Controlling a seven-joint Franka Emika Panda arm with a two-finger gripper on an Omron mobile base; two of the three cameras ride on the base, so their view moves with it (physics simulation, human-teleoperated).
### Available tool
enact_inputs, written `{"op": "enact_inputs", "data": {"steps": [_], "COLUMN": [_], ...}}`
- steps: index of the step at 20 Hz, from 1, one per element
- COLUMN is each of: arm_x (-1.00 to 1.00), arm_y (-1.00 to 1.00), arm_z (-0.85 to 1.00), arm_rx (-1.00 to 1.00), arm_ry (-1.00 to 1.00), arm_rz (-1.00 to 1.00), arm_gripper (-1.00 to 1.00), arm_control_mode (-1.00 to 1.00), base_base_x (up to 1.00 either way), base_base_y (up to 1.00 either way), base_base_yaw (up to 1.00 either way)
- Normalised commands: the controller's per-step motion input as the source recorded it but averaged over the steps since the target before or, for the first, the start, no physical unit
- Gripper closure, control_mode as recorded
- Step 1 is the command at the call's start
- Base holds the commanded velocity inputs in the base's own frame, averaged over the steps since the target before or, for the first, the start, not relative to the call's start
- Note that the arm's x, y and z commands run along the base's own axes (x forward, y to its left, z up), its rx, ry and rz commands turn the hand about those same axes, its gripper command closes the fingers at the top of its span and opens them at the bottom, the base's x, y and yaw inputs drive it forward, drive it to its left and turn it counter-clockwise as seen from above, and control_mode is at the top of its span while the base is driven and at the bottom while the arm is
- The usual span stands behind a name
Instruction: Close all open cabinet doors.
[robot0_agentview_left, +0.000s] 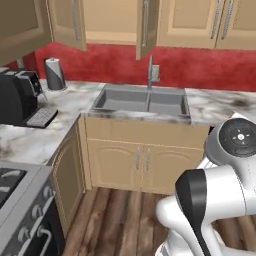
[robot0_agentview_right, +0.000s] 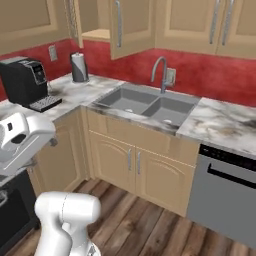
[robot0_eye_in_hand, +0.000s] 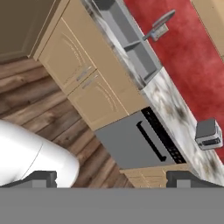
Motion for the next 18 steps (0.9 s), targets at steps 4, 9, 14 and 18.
{"op": "enact_inputs", "data": {"steps": [4, 9, 14, 18], "arm_x": [0.0, 0.0, 0.0, 0.0], "arm_y": [0.0, 0.0, 0.0, 0.0], "arm_z": [0.0, 0.0, 0.0, 0.0], "arm_rx": [0.0, 0.0, 0.0, 0.0], "arm_ry": [0.0, 0.0, 0.0, 0.0], "arm_rz": [0.0, 0.0, 0.0, 0.0], "arm_gripper": [-1.0, -1.0, -1.0, -1.0], "arm_control_mode": [1.0, 1.0, 1.0, 1.0], "base_base_x": [0.7, 0.67, 0.65, 0.58], "base_base_y": [0.32, 0.29, 0.3, 0.34], "base_base_yaw": [-0.14, -0.09, -0.08, -0.07]}}
